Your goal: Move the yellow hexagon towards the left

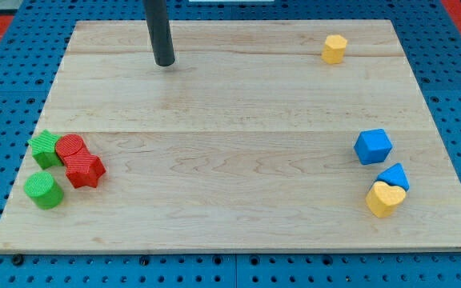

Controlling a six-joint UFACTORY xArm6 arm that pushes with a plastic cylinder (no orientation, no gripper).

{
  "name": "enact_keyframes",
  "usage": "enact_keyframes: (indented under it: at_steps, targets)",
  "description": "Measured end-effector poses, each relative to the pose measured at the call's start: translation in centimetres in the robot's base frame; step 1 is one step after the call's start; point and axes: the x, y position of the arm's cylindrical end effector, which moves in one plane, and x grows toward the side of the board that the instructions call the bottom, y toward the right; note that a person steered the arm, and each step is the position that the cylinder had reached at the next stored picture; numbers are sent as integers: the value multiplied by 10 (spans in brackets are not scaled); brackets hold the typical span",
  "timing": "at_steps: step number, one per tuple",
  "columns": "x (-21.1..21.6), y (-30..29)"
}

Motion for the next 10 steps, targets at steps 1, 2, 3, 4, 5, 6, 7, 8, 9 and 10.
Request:
enact_keyframes:
  at_steps: [1, 2, 3, 4, 5, 6, 7, 8, 9, 10]
  targets:
    - [-4, 12]
    - [-10, 44]
    - [-13, 90]
    - [-36, 117]
    - [-71, 117]
    - [-76, 174]
    - [-98, 259]
    - [-99, 360]
    - [-95, 450]
    - [-53, 449]
